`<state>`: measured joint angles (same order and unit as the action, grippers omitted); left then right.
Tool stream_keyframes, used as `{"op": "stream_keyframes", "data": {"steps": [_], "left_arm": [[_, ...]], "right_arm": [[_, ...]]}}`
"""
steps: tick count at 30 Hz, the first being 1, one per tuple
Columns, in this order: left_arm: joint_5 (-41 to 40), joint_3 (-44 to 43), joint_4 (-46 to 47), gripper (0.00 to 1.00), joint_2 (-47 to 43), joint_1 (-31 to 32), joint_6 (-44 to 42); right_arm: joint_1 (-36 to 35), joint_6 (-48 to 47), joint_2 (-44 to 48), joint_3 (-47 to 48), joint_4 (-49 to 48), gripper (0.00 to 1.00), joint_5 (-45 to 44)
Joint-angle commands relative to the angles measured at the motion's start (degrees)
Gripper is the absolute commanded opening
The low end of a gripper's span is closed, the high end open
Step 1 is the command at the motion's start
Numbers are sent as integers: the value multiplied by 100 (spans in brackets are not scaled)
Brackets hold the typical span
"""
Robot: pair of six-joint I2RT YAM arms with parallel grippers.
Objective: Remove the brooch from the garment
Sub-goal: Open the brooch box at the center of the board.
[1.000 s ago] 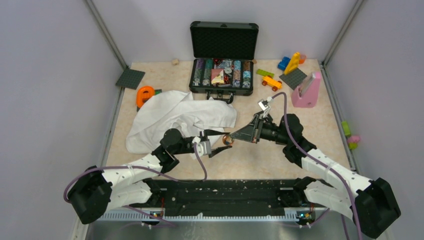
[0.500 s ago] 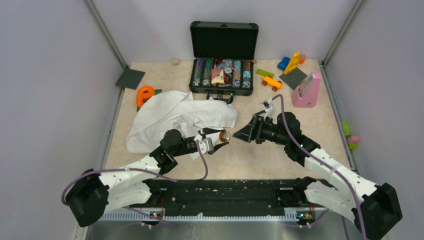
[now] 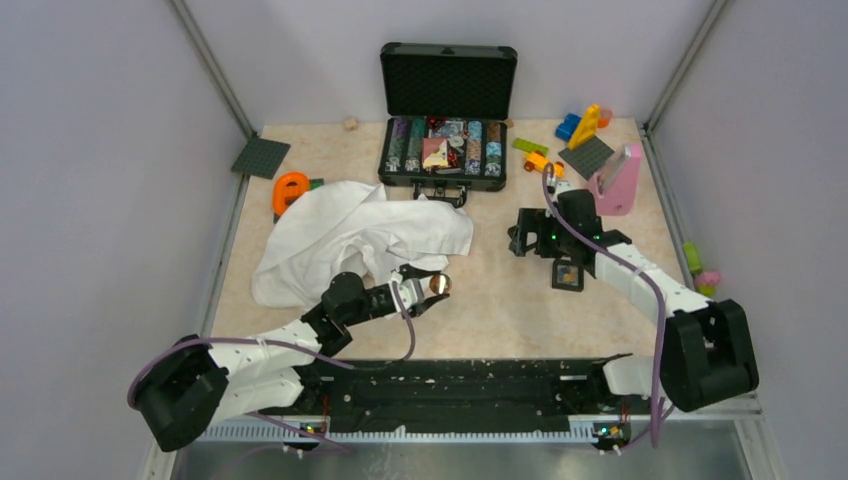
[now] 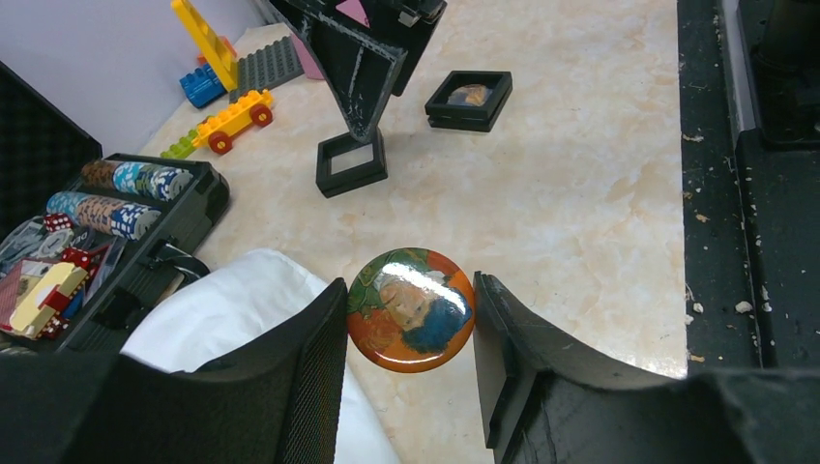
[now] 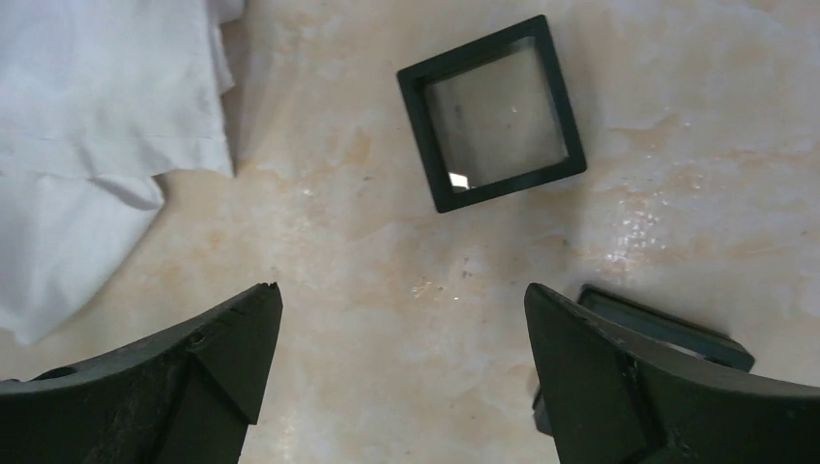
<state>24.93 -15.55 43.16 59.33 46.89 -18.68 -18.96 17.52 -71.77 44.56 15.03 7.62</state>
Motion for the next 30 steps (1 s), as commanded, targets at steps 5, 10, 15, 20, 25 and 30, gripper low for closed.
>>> {"op": "stream_keyframes", "data": {"steps": [5,10,15,20,25,30], "left_arm": [[-88,426,1225,48,242,15,355],[136,342,1376,48,478,15,492],[131,371,1374,48,402,29,501],[101,364,1318,47,386,28,447],[153,342,1247,47,364,31,436],[192,289,1164,47,360,32,435]], "right_arm": [[510,-718,-996,883,-365,99,-176],[848,-692,-1747,1276,-637,99,55],[1041,-787,-2437,1724,-514,99,256],[1048,-660,-2733,1759,-742,99,755],[991,-584,-2943,1845,-614,99,899],[753,-698,-2829,1818,-562,98,568]]}}
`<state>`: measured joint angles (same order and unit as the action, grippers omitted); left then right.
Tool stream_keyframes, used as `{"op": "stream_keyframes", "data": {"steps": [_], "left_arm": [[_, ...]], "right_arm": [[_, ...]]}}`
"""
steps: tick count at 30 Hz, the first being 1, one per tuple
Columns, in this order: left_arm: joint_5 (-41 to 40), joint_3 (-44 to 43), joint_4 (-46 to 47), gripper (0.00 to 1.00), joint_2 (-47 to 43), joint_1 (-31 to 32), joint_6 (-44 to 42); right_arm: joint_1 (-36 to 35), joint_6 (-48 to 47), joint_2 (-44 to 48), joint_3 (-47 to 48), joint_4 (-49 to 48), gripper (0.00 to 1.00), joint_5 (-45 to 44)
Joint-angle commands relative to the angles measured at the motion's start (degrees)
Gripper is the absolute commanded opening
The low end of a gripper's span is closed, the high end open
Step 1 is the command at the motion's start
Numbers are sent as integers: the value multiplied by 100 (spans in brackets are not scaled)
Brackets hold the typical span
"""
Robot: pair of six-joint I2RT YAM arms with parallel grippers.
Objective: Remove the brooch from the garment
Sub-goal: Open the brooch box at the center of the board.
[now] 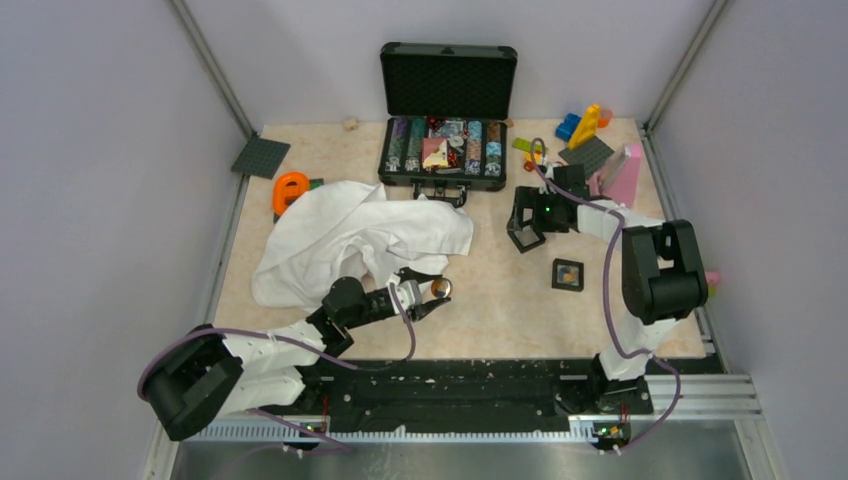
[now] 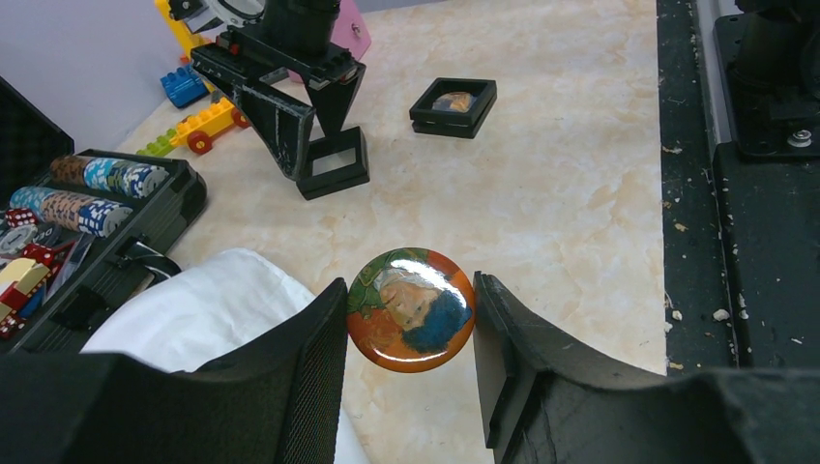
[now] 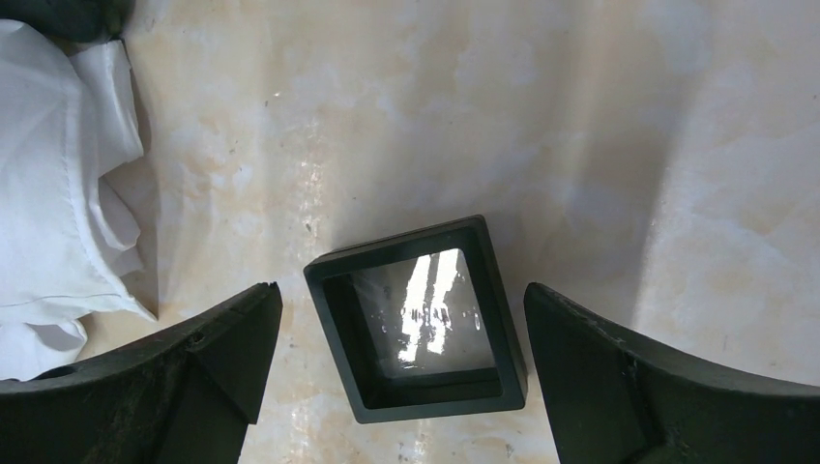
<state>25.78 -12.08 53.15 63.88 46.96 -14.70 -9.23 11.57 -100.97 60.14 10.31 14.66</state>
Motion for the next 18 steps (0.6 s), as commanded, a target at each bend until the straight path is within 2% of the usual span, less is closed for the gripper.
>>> {"op": "stream_keyframes", "data": {"steps": [1,9,14,18], "left_arm": [[104,-60,154,46,-107,35,43],[-8,-27,44,45,-316,34,48],[-26,-32,6,45,-354,36,45],[-21,-32,-12,44,-372,42,39]], "right_arm": [[-294,-166,92,299,-5,98,-280],[-779,-483,-39,601,524,95,-1661],[-847,-565,-79,644,608,94,-1710],[-866,-723,-149,695,709,99,-1765]]}}
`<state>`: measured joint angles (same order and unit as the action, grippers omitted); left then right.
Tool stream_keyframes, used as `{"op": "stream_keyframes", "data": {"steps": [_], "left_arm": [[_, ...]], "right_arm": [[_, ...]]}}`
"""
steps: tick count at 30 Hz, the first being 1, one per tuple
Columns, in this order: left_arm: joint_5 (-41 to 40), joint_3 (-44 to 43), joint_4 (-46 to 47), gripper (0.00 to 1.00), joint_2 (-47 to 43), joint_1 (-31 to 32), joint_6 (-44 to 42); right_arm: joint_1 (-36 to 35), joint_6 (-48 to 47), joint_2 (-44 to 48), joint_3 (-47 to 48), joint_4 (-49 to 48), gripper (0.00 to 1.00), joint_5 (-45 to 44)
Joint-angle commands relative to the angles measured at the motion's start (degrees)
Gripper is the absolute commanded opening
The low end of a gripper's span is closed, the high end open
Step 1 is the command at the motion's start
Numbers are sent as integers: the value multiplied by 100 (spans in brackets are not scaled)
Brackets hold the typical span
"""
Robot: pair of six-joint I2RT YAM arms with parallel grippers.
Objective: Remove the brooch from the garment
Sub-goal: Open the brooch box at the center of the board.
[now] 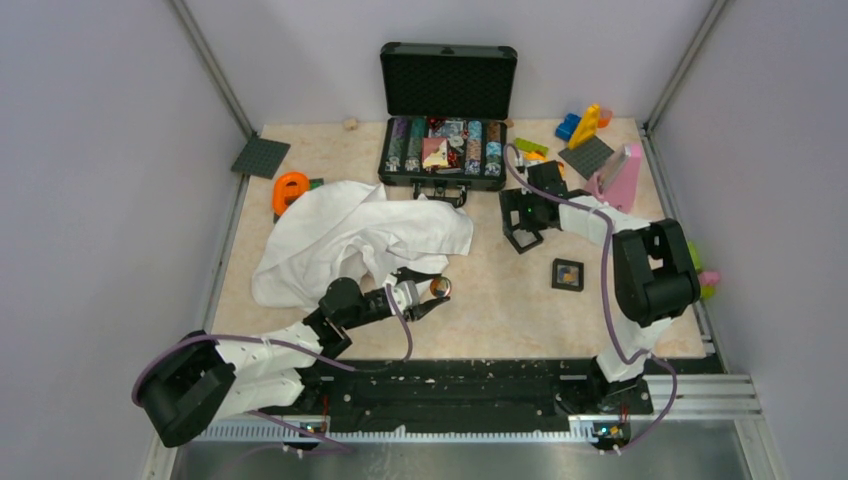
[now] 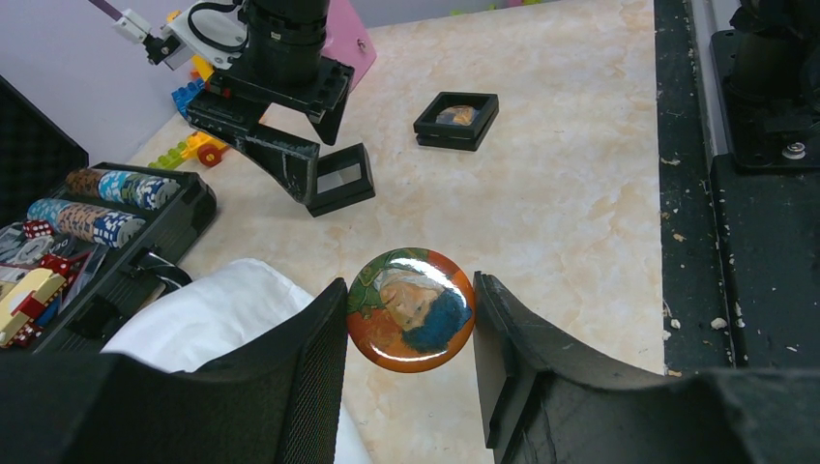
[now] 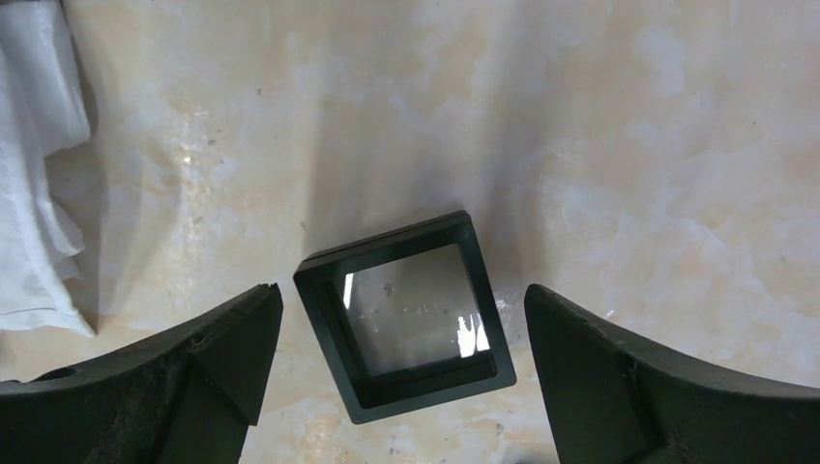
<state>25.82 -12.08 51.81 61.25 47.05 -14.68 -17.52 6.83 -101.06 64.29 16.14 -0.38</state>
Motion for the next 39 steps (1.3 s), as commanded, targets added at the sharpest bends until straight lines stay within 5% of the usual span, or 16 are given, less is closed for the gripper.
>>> {"op": "stream_keyframes", "data": {"steps": [1,12,28,39], "left_arm": [[-27,-39,119,44,-105,30,40],[-38,-69,73,41,-103,35,28],[-13,-82,21,41,-160,38,35],[9,-111,-32,40,-80,46,36]], "right_arm": [[-40,-261,-154,295,138,99,-330],[-33,-250,-241,282,-4,98,581],[-33,-109,49,104,46,73,565],[-35,788,596,-437,-33,59,1806]]}}
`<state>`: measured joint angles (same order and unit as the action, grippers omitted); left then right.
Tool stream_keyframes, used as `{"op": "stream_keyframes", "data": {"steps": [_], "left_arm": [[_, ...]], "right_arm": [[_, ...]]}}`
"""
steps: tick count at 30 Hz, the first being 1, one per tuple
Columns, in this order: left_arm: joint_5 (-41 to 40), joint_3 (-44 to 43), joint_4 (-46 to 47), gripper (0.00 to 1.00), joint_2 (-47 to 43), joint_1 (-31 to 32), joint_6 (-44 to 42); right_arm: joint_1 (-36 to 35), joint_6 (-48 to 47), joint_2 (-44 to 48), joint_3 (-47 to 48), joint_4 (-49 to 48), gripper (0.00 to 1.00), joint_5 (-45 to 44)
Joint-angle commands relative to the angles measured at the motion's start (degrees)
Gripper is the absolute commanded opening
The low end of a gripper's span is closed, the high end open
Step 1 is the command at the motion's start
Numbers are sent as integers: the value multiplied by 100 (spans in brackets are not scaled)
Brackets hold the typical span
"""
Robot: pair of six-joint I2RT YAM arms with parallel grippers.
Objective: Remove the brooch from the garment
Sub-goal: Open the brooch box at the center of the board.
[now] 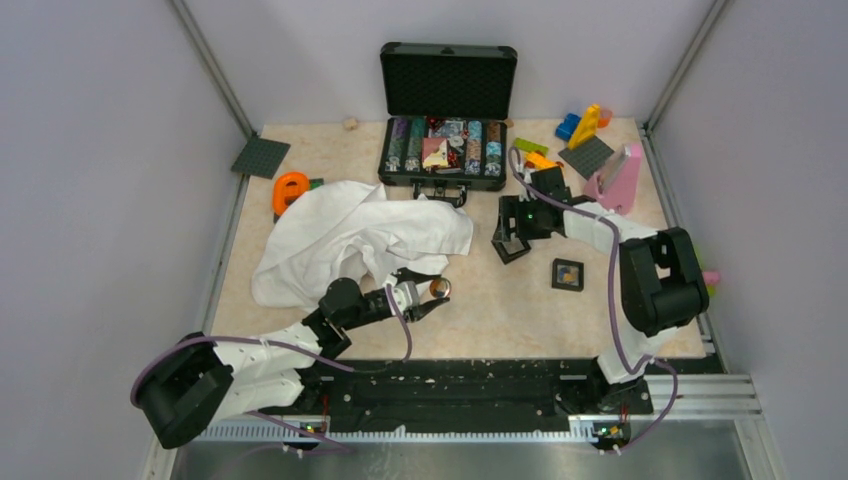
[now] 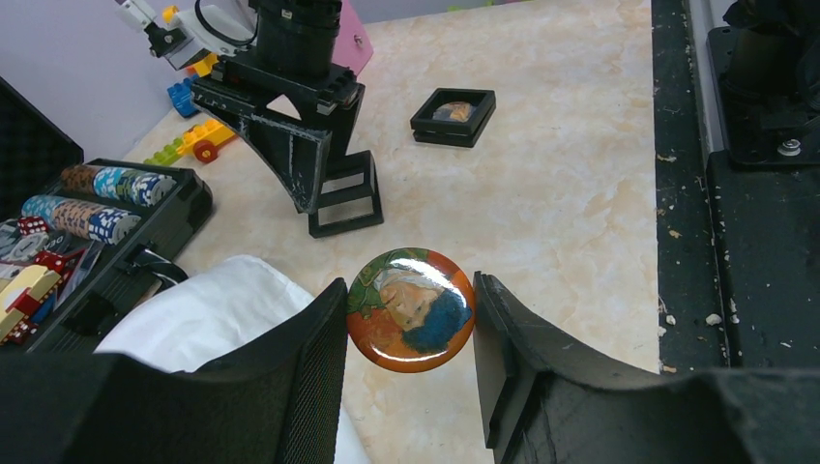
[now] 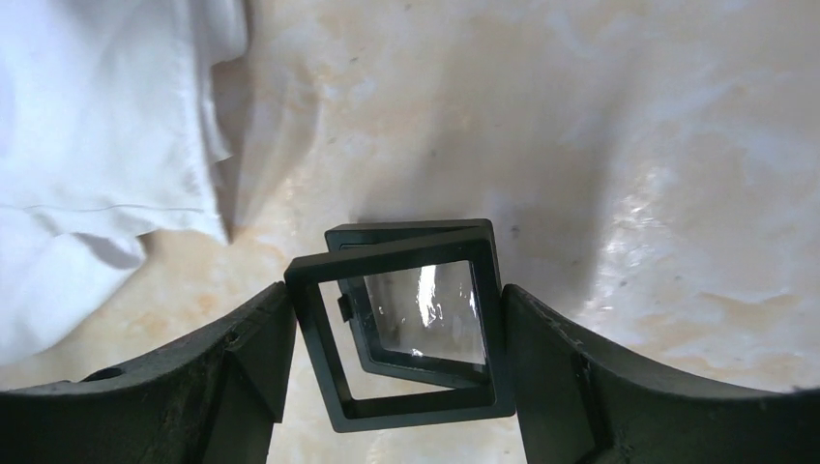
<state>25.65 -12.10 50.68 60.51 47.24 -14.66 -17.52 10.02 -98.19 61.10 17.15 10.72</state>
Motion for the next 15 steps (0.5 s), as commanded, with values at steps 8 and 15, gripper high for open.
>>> {"op": "stream_keyframes", "data": {"steps": [8,15], "left_arm": [[51,-202,-38,40,213,31,-14],[-7,-463,-401,40,691,94,-183]], "right_arm": [[-40,1773,712,-1349,-1534,51,2508],[-168,2680,1266,-2344,-2700,48,3092]]}}
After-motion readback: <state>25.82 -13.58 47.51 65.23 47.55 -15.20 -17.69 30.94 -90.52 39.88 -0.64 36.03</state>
